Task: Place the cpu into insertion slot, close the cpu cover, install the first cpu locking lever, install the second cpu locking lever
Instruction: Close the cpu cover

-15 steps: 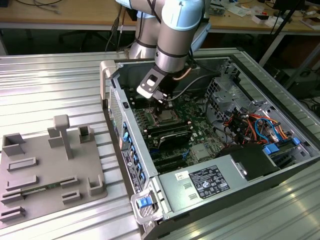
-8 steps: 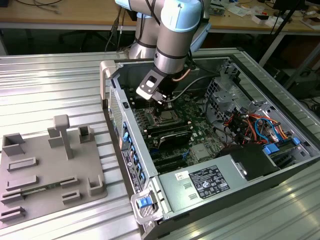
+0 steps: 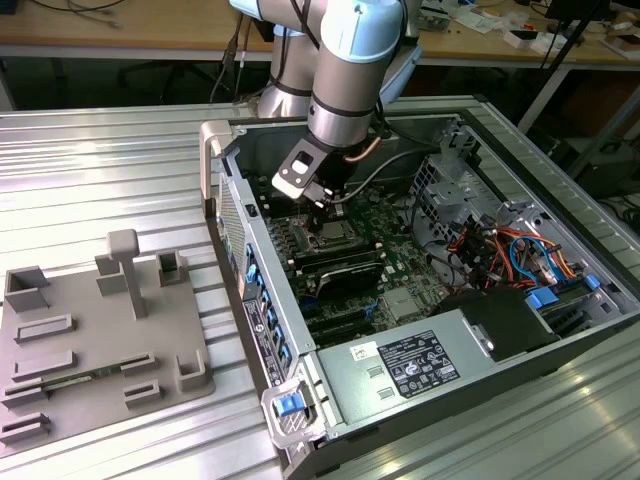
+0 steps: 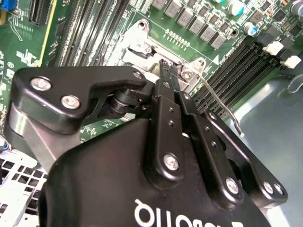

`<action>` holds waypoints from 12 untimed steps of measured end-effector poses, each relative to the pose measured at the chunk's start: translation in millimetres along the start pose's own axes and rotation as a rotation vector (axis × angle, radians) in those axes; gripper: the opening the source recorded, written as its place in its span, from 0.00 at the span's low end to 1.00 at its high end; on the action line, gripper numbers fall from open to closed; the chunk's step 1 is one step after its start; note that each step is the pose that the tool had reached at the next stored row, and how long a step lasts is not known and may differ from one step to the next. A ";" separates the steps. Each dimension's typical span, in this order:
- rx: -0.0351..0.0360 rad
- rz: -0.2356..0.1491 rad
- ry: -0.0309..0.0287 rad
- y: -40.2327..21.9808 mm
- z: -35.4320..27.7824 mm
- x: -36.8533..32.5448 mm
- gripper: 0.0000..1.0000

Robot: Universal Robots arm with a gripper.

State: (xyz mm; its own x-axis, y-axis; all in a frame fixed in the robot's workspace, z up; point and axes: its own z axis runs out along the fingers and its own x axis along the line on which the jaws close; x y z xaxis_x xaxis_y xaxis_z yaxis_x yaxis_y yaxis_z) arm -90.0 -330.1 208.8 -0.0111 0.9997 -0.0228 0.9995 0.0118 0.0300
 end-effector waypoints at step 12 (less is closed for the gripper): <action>0.0034 0.000 0.0000 3.6 -1.1 -0.1 0.11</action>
State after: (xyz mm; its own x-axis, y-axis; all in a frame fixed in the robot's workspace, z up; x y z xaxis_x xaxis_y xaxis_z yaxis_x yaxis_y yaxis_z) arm -86.5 -330.1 210.1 -0.0112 0.9997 -0.0228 0.9996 0.0118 0.0266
